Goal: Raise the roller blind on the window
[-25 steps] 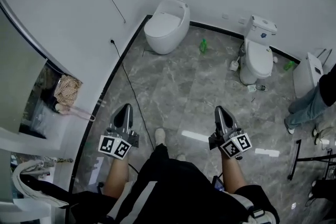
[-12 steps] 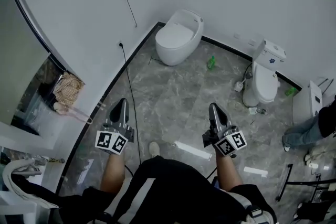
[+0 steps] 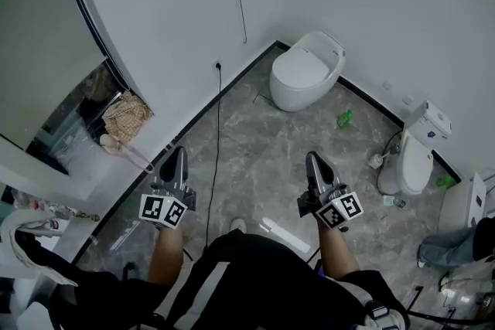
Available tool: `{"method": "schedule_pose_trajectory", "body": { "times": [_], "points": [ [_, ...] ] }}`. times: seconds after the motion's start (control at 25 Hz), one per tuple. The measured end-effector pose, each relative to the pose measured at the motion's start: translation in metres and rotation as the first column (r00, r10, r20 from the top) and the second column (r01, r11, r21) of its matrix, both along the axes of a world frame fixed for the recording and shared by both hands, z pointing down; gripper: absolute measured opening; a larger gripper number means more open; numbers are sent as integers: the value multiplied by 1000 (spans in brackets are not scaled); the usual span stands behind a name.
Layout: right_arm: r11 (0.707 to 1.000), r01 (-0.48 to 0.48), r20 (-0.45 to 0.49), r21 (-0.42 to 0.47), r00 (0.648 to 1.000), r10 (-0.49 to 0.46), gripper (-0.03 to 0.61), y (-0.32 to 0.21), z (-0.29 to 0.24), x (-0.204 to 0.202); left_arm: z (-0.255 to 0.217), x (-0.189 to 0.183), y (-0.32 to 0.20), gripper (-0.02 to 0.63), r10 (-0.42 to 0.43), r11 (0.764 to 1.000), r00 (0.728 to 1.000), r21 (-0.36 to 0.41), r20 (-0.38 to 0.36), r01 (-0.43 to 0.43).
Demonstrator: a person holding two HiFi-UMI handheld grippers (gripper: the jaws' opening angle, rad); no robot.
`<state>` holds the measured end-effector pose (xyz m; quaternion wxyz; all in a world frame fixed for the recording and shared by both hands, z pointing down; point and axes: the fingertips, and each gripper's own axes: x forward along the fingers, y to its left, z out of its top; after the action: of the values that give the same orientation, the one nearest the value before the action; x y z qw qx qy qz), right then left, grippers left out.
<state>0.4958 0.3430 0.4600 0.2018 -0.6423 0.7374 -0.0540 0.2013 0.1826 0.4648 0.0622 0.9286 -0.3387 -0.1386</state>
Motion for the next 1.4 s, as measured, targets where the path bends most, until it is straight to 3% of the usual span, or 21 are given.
{"method": "schedule_pose_trajectory", "body": {
  "times": [0.16,0.44,0.68,0.8,1.16,1.4],
  "points": [
    [996,93,-1,3,996,-93,2,-53,0,-26,1,-41,-24,0,-102,995,995,-5,23,102],
    [967,254,3,11,967,-254,2,-127,2,-74,11,-107,-50,0,-275,961,961,-9,20,276],
    [916,401,-10,0,916,-401,2,-178,2,-107,14,-141,-52,0,-420,906,907,-44,36,421],
    [884,467,-14,-3,884,-467,2,-202,4,-111,16,-148,-52,0,-495,865,868,-66,47,497],
    [785,619,-31,18,785,-619,2,-263,-4,-106,4,-139,-55,0,-636,770,770,-36,38,638],
    [740,673,1,13,740,-673,2,-273,8,-99,16,-116,-52,0,-669,738,740,-59,67,672]
  ]
}}
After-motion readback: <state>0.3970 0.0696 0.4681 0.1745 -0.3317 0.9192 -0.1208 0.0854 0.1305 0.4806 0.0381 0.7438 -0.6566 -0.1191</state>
